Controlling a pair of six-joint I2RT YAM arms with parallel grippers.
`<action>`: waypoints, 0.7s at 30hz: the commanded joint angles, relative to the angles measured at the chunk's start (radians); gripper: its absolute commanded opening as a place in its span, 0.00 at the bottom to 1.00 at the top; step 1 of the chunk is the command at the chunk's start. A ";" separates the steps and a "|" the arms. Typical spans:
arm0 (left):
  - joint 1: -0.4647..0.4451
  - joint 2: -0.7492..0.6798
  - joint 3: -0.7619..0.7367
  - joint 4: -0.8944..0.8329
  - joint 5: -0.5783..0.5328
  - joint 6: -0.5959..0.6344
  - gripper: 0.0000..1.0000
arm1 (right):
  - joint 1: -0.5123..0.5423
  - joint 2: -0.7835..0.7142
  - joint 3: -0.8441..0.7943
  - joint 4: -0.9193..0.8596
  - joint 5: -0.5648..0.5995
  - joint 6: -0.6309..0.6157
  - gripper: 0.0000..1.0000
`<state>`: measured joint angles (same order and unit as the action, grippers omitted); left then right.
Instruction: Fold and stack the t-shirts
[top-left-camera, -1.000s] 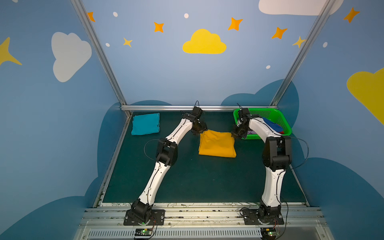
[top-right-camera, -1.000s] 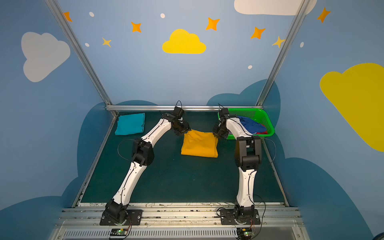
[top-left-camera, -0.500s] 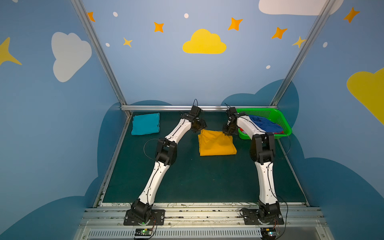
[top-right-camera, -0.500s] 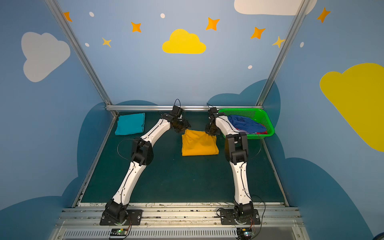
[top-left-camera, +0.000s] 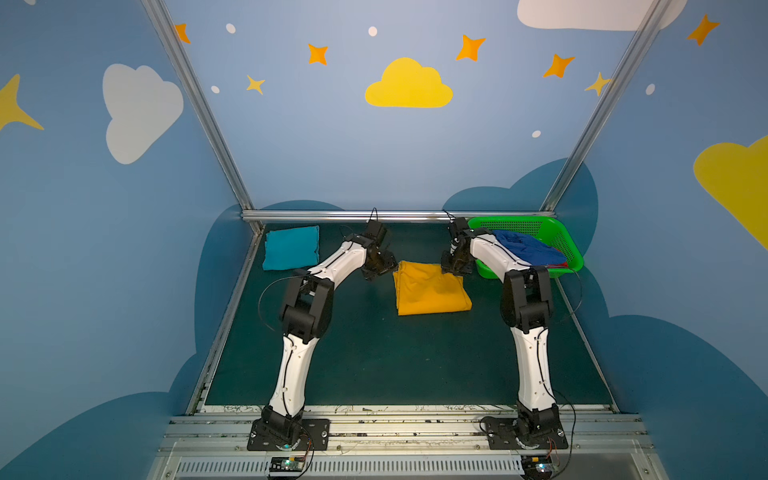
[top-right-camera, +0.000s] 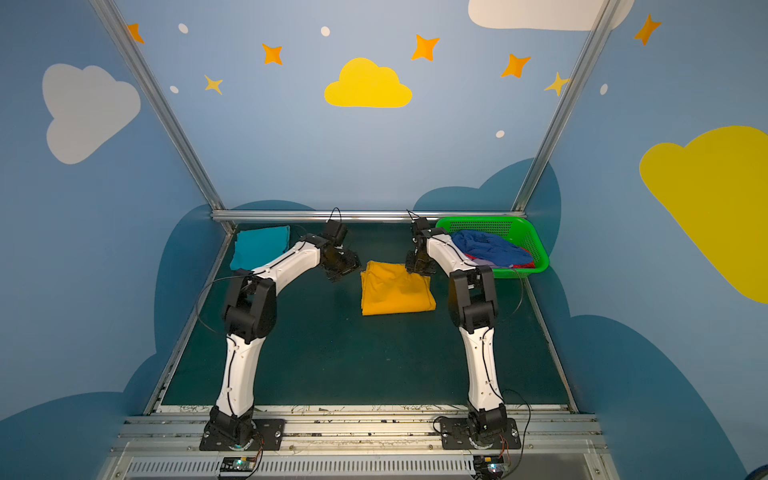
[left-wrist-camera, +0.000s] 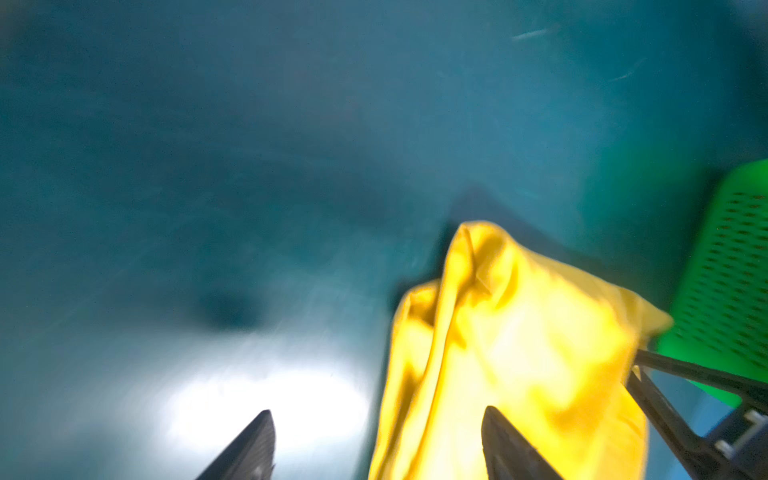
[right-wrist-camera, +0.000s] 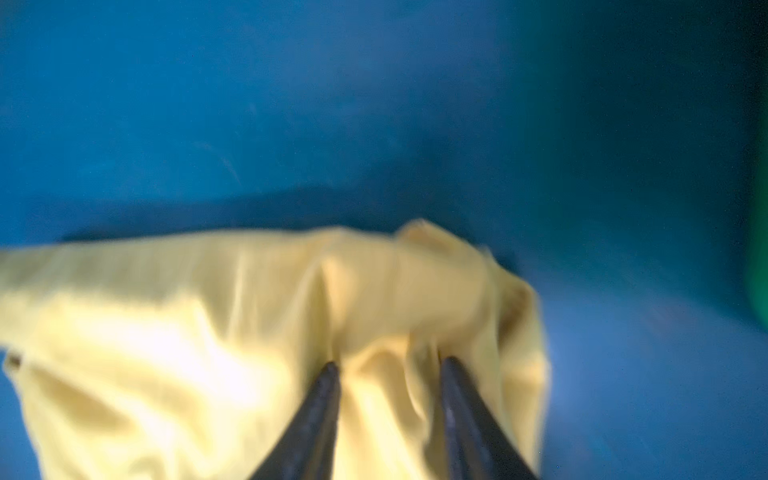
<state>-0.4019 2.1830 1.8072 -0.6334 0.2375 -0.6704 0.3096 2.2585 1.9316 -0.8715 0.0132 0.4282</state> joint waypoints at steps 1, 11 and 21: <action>-0.031 -0.052 -0.075 0.096 0.028 -0.033 0.77 | -0.020 -0.203 -0.085 0.022 0.054 -0.005 0.45; -0.105 0.132 0.213 0.075 0.086 -0.044 0.57 | -0.017 -0.300 -0.332 0.189 -0.198 0.011 0.00; -0.075 0.240 0.197 0.070 0.088 -0.084 0.51 | -0.044 -0.145 -0.416 0.242 -0.196 0.077 0.00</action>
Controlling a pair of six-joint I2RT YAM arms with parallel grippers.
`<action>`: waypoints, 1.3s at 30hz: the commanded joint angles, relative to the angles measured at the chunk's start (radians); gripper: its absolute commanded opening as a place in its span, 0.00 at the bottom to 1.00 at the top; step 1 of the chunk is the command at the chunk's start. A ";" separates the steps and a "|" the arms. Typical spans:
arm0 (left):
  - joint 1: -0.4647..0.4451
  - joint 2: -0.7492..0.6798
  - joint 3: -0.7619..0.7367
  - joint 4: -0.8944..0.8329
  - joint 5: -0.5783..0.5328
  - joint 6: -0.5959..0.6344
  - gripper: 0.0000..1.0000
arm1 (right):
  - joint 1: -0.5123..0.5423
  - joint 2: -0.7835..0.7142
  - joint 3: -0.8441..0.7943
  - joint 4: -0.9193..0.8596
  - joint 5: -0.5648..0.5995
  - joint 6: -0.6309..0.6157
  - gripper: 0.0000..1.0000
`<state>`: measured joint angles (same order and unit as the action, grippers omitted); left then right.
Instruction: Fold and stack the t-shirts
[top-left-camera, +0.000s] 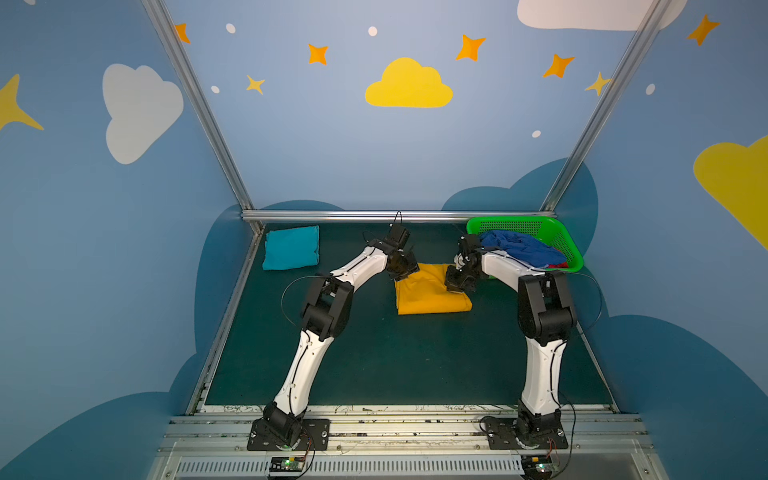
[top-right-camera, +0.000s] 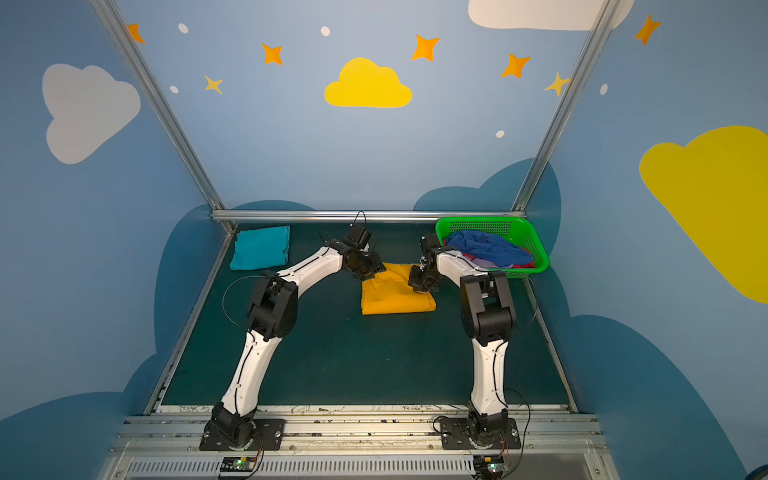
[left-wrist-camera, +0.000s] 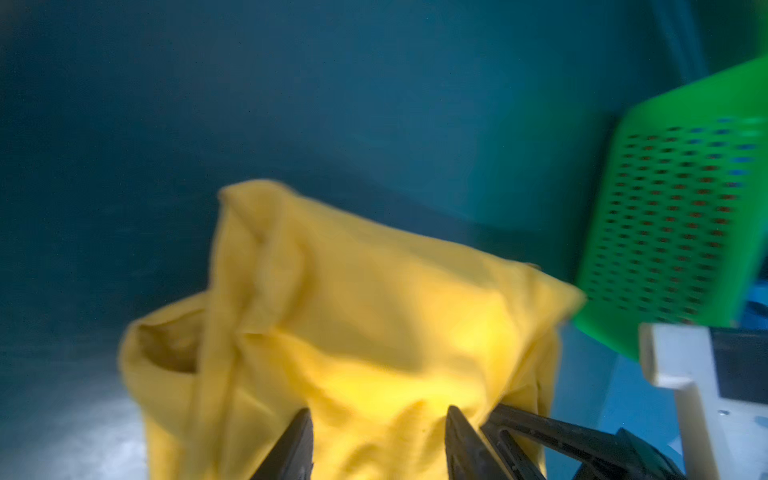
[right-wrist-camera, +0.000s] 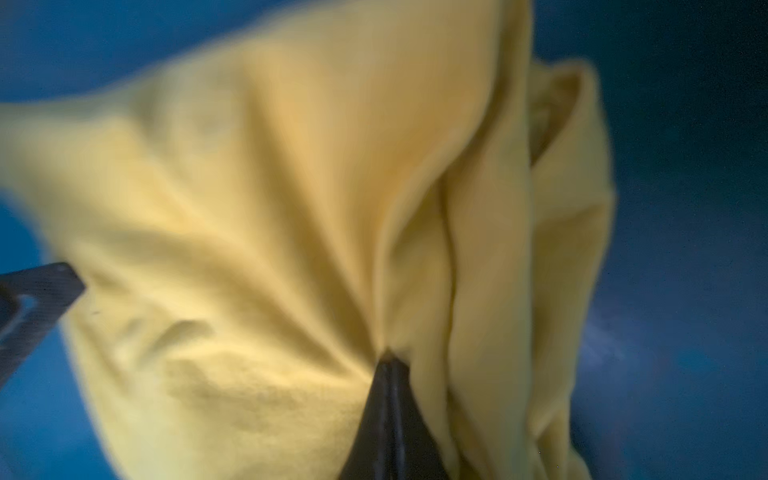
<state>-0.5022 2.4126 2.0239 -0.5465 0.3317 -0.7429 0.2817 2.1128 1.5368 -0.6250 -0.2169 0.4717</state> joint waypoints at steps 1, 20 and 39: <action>0.033 0.011 -0.035 -0.018 -0.007 -0.014 0.51 | -0.021 0.005 -0.033 -0.007 0.046 0.044 0.00; 0.039 -0.249 -0.526 0.157 -0.021 -0.016 0.78 | 0.044 -0.652 -0.335 0.108 0.138 0.000 0.37; 0.169 -0.036 -0.129 -0.097 -0.020 0.096 0.04 | 0.027 -0.991 -0.679 0.278 0.254 -0.053 0.42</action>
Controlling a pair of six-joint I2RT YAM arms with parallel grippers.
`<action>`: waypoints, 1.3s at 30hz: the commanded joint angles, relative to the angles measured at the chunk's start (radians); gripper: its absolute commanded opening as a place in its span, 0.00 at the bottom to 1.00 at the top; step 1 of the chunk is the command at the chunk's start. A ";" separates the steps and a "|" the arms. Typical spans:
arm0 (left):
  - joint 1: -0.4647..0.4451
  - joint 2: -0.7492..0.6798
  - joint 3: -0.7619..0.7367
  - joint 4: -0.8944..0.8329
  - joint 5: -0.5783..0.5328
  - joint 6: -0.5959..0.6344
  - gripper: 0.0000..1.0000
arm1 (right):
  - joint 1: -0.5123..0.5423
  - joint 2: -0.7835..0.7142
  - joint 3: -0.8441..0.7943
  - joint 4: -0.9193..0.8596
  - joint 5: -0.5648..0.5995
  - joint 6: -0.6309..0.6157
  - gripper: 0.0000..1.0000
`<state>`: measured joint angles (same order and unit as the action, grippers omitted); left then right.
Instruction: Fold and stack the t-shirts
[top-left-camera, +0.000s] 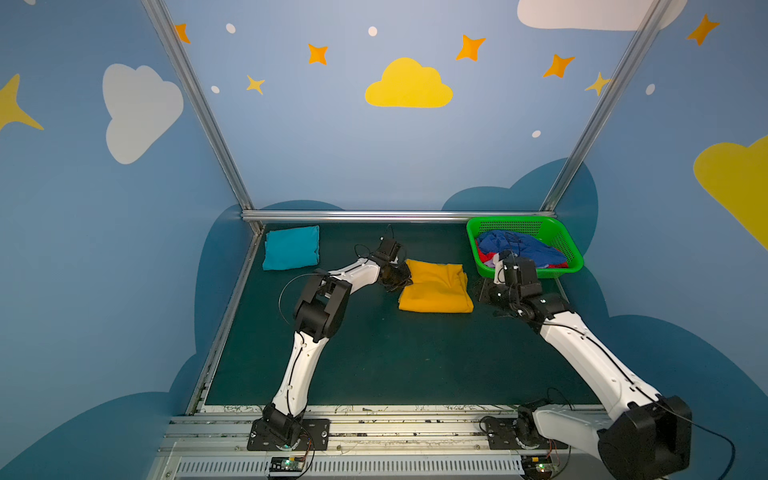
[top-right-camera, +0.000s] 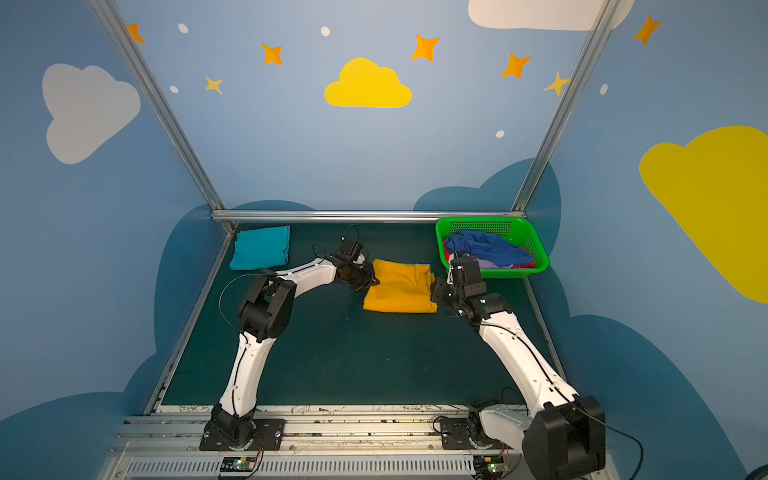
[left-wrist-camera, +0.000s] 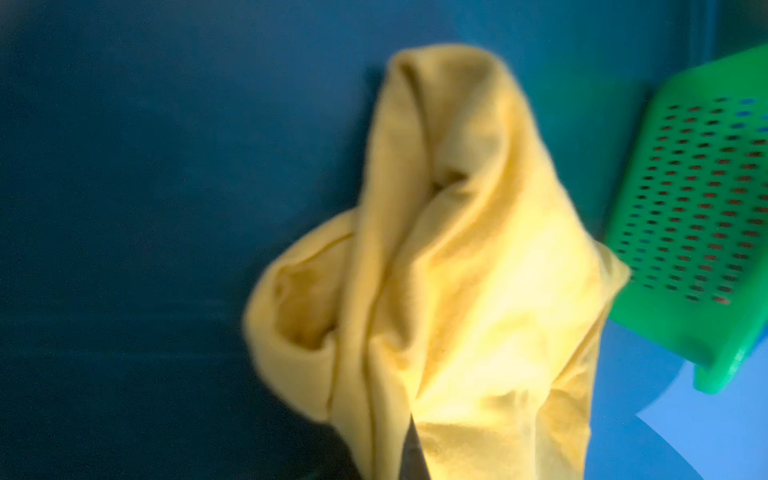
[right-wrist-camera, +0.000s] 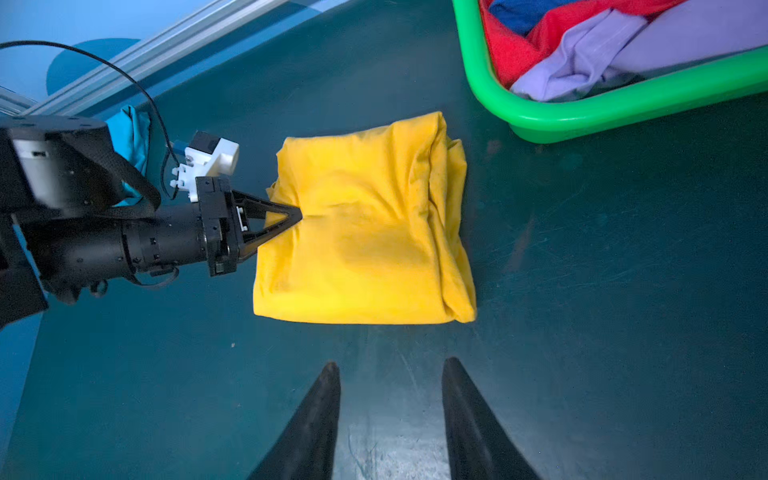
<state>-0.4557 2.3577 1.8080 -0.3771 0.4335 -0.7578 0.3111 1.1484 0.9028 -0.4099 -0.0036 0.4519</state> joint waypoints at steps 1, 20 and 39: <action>0.160 0.021 0.170 -0.352 -0.155 0.159 0.04 | -0.003 -0.034 -0.068 0.077 0.043 -0.031 0.43; 0.597 0.221 0.927 -0.673 -0.182 0.377 0.04 | 0.000 0.242 0.051 -0.046 -0.044 0.059 0.39; 0.744 0.044 0.683 -0.818 -0.499 0.334 0.88 | 0.025 0.116 0.091 -0.208 0.082 0.094 0.82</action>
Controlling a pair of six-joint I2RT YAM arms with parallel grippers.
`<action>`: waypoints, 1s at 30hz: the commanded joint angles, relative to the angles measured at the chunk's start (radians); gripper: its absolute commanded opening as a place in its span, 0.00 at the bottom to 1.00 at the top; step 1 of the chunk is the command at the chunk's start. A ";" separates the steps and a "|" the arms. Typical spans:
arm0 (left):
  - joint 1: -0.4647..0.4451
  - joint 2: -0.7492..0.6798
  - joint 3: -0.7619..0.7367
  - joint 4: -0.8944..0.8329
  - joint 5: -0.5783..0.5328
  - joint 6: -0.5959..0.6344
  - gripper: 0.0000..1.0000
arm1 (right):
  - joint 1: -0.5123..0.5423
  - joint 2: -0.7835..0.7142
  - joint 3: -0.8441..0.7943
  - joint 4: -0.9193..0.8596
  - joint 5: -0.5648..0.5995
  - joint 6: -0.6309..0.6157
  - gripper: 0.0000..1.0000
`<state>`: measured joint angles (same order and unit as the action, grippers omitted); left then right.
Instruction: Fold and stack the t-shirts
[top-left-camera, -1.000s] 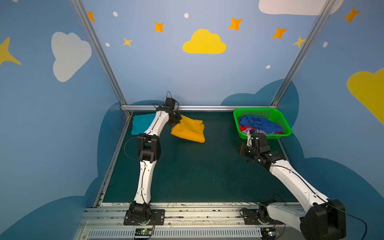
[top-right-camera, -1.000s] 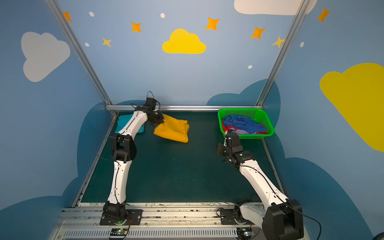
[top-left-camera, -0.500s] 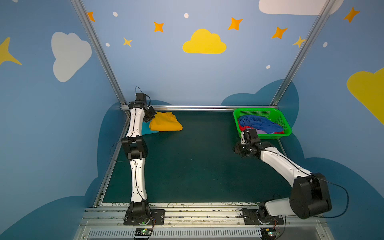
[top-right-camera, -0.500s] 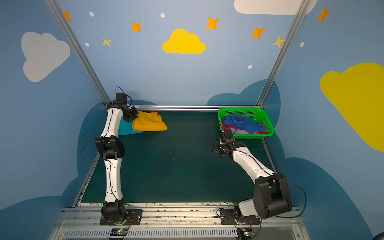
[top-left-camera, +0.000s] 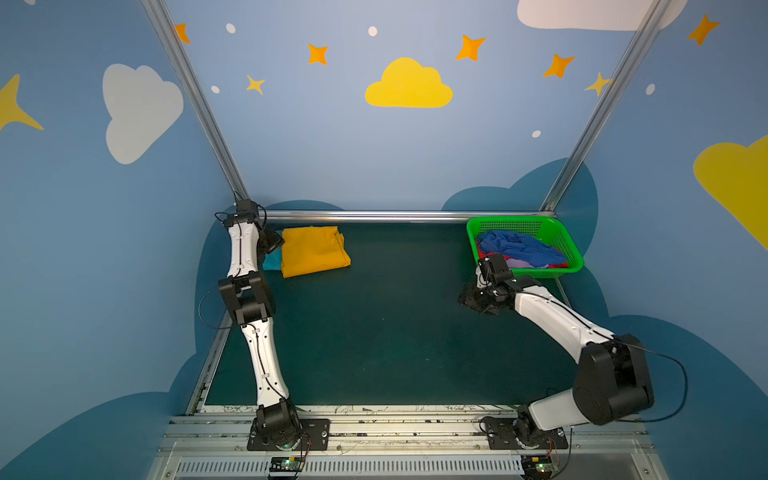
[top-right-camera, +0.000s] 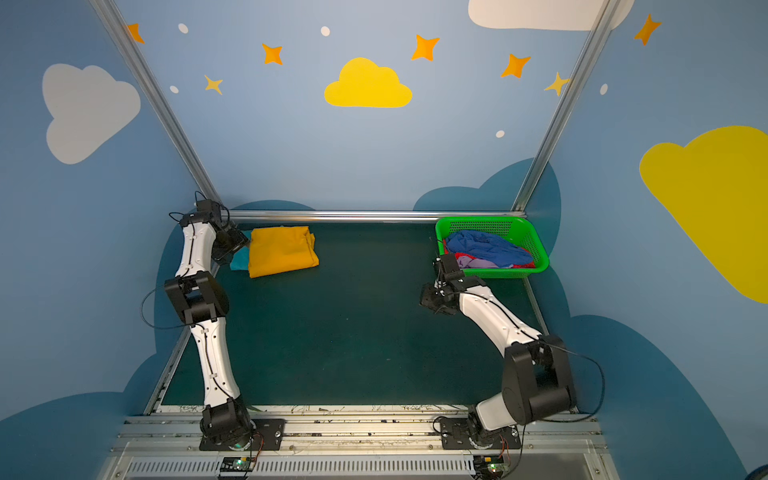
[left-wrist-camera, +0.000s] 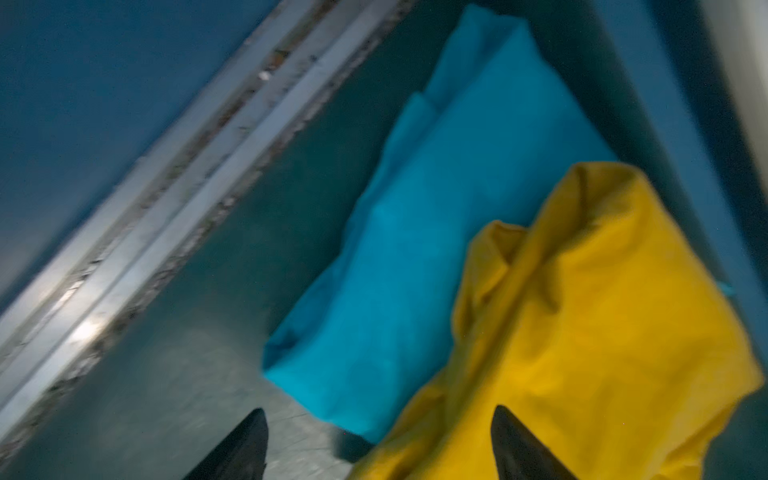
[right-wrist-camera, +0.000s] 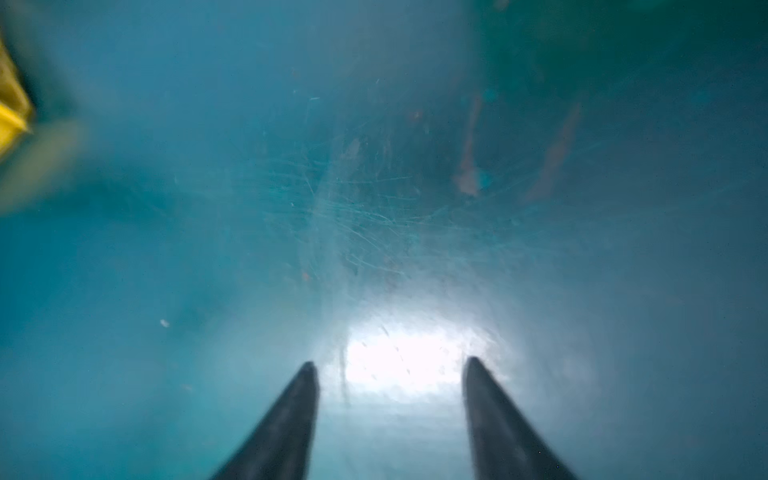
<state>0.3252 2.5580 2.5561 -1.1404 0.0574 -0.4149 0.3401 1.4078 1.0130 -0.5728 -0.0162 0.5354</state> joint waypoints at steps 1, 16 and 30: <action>-0.058 -0.237 -0.153 -0.017 -0.159 -0.009 1.00 | -0.006 -0.211 -0.038 -0.051 0.145 0.005 0.83; -0.282 -1.655 -1.877 1.048 -0.467 -0.056 1.00 | -0.067 -0.743 -0.642 0.555 0.490 -0.486 0.87; -0.278 -1.560 -2.343 1.643 -0.473 0.175 1.00 | -0.181 -0.162 -0.569 0.981 0.341 -0.459 0.95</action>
<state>0.0349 0.9695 0.2119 0.2203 -0.4469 -0.3332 0.1669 1.1423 0.3786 0.2420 0.4053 0.0711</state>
